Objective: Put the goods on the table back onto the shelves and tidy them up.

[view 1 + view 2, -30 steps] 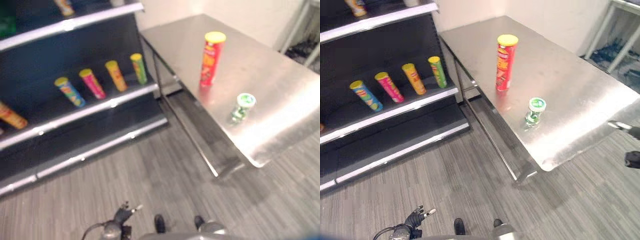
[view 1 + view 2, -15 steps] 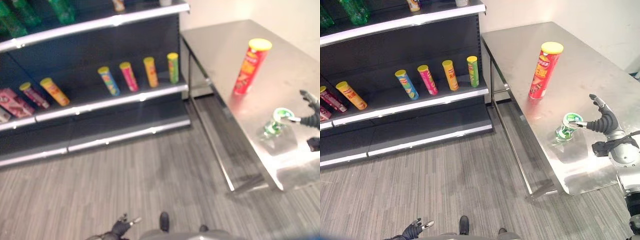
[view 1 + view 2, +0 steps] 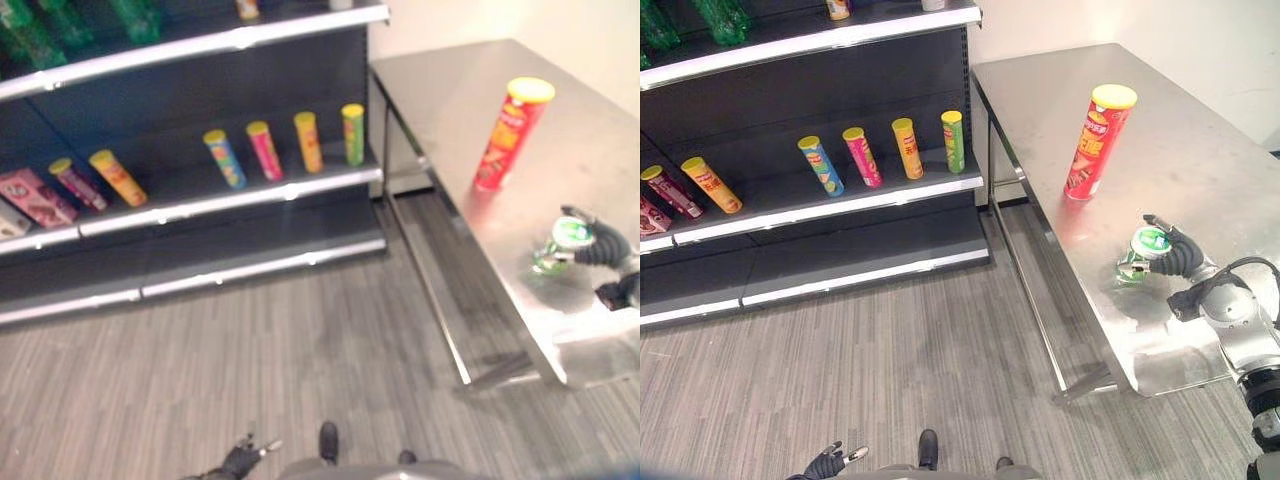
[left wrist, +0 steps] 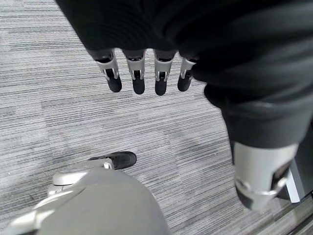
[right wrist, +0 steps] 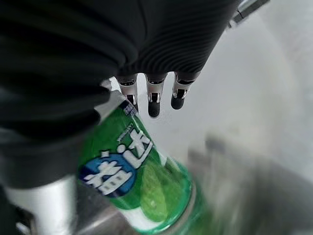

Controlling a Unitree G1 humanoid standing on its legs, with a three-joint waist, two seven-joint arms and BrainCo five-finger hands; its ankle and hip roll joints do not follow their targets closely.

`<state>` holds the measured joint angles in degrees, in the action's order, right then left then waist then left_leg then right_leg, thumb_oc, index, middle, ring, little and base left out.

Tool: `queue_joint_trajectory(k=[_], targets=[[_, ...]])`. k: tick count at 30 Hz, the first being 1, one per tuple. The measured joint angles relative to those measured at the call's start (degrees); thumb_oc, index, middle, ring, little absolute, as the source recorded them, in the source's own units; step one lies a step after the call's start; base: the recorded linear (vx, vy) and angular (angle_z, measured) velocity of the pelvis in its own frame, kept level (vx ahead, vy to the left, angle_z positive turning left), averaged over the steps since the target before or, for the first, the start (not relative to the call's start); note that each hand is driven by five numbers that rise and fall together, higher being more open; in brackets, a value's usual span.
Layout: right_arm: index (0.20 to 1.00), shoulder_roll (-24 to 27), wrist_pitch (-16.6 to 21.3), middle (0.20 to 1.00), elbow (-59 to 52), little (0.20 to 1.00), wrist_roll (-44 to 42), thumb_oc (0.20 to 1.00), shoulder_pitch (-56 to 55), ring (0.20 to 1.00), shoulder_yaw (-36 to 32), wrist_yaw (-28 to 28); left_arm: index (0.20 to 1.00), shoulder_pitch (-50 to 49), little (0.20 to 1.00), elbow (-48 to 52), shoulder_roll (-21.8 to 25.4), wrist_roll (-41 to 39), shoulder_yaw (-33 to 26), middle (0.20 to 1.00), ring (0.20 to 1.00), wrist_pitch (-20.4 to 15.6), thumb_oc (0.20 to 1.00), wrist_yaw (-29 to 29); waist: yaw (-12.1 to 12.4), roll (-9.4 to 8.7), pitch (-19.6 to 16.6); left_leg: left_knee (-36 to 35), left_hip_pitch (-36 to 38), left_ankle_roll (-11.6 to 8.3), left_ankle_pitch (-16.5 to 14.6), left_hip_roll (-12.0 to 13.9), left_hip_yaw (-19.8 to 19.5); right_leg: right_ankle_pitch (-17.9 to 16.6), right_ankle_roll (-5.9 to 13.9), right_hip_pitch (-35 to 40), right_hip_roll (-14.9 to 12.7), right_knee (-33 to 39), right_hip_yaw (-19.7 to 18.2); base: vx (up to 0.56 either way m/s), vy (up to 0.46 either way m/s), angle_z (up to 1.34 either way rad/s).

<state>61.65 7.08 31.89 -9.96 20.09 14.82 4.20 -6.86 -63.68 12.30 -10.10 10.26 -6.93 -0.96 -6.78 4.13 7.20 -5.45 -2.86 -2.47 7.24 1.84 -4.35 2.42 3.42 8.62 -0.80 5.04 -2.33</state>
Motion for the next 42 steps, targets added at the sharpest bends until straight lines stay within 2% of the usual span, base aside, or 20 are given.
queue_joint_trajectory(k=[3,4,11,15,18,22,25,30,32,35,37,40,42], targets=[[1.0,0.53,-0.12,1.0,0.3,1.0,0.89,1.0,0.64,1.0,0.57,0.59,1.0,0.63,1.0,-0.02,-0.1,-0.01,1.04,1.0,1.0,-0.07,1.0,0.0,0.03,-0.05,-0.01,0.32,0.07,0.19,0.59,0.03,-0.18,0.0,0.0,0.0,0.06,0.0,0.14,0.0,0.001,0.01],[0.2,0.76,-0.18,0.2,0.39,0.2,1.1,0.2,0.72,0.2,0.73,0.79,1.0,0.67,1.0,-0.01,-0.12,-0.01,1.04,1.0,1.0,-0.07,1.0,-0.01,0.02,-0.04,-0.01,0.32,0.08,0.15,0.64,0.07,-0.28,0.01,0.0,0.0,0.11,0.01,0.19,0.0,0.0,0.0],[0.2,0.84,0.03,0.2,1.12,0.2,2.58,0.2,2.67,0.2,2.14,0.35,1.0,0.64,1.0,-0.57,-0.13,0.0,0.99,1.0,1.0,-0.05,1.0,-0.15,0.03,-0.05,-0.01,0.24,0.01,-0.36,0.37,0.48,-0.29,-0.23,-0.34,-0.02,0.5,0.01,0.18,0.0,0.0,0.0],[0.2,1.17,-0.52,0.2,-1.05,0.2,5.86,0.2,2.01,0.2,1.47,-0.44,1.0,0.69,1.0,-0.56,-0.15,0.0,0.83,1.0,1.0,-0.03,1.0,-0.56,-0.09,-0.14,0.05,-0.03,-0.15,0.22,-0.26,0.52,0.13,-0.33,-0.5,-0.13,0.23,0.0,-0.01,0.0,0.01,-0.03],[0.2,1.79,-0.49,0.2,-6.65,0.2,8.45,0.2,-1.57,0.2,-1.37,-1.92,1.0,0.7,1.0,-0.47,-0.26,0.01,0.47,1.0,1.0,0.01,1.0,-1.28,-0.4,-0.17,0.05,-0.03,-0.03,0.34,-0.37,0.45,0.28,-0.31,-0.51,-0.21,0.06,0.0,-0.1,0.0,0.004,-0.01],[0.2,1.78,-0.17,0.2,-15.22,0.2,12.86,0.2,-8.22,0.2,-11.3,-5.86,1.0,0.71,1.0,-0.41,-0.61,0.04,-0.49,1.0,1.0,-0.01,1.0,-1.77,-0.9,-0.12,0.03,0.31,-0.01,0.29,0.43,0.16,0.27,-0.09,-0.49,-0.26,-0.04,0.01,-0.09,0.0,0.0,0.0],[0.2,1.79,-0.14,0.2,-18.0,0.2,15.59,0.2,-9.97,0.2,-14.98,-8.57,1.0,0.69,1.0,-0.45,-0.73,0.07,-1.47,1.0,1.0,0.08,1.0,-2.43,-1.48,-0.1,0.01,0.31,0.15,0.25,0.46,0.21,0.33,-0.04,-0.47,-0.14,-0.1,0.01,-0.18,0.0,0.0,0.0],[0.2,-0.98,0.05,0.2,-31.05,0.2,19.61,0.2,-14.57,0.2,-26.43,-14.12,1.0,0.1,1.0,-0.39,-1.22,0.45,-2.12,1.0,1.0,0.2,1.0,-3.35,-2.26,0.43,-0.18,-0.04,0.37,0.52,-0.49,0.36,0.56,0.04,-0.53,0.03,-0.05,0.02,-0.37,0.0,-0.007,-0.02],[0.2,-2.87,1.36,0.2,-36.81,0.2,20.21,0.2,-14.8,0.2,-29.4,-16.66,1.0,-0.15,1.0,-0.37,-1.77,0.62,-3.53,1.0,1.0,0.33,1.0,-3.38,-2.37,0.38,-0.14,-0.04,0.7,0.5,-0.65,0.42,1.03,0.04,-0.54,0.19,0.05,0.02,-0.77,0.0,-0.016,-0.1],[0.2,-3.78,2.37,0.2,-41.8,0.2,20.12,0.2,-14.75,0.2,-30.49,-17.82,1.0,-0.23,1.0,-0.22,-2.17,0.65,-3.67,1.0,1.0,0.45,1.0,-3.42,-2.33,0.59,-0.28,-0.04,0.93,0.58,-0.77,0.41,1.73,0.03,-0.55,0.32,0.04,0.02,-1.57,-0.01,-0.029,-0.13],[0.2,-6.54,3.45,0.2,-45.92,0.2,19.83,0.2,-14.72,0.2,-30.95,-17.73,1.0,-0.29,1.0,-0.11,-2.53,0.65,-3.9,1.0,1.0,0.53,1.0,-3.41,-2.35,0.56,-0.33,-0.04,1.05,0.47,-1.04,0.4,1.84,0.04,-0.55,0.43,0.01,0.02,-1.67,0.0,-0.014,-0.02],[0.2,-7.71,5.14,0.2,-47.87,0.2,16.77,0.2,-14.08,0.2,-30.63,-17.06,1.0,-0.31,1.0,0.25,-2.78,0.64,-3.92,1.0,1.0,0.52,1.0,-3.41,-2.09,0.6,-0.43,-0.02,1.17,0.28,-0.36,0.33,1.75,0.03,-0.55,0.53,0.01,0.01,-1.6,-0.04,-0.038,0.01],[0.2,-7.97,5.65,0.2,-48.11,0.2,12.95,0.2,-12.12,0.2,-28.11,-15.57,1.0,-0.57,1.0,0.17,-2.8,0.55,-3.9,1.0,1.0,0.54,1.0,-3.41,-1.79,0.41,-0.39,0.13,1.7,0.28,-0.19,0.25,1.7,0.04,-0.54,0.91,0.1,0.01,-1.6,-0.03,-0.04,0.0]])
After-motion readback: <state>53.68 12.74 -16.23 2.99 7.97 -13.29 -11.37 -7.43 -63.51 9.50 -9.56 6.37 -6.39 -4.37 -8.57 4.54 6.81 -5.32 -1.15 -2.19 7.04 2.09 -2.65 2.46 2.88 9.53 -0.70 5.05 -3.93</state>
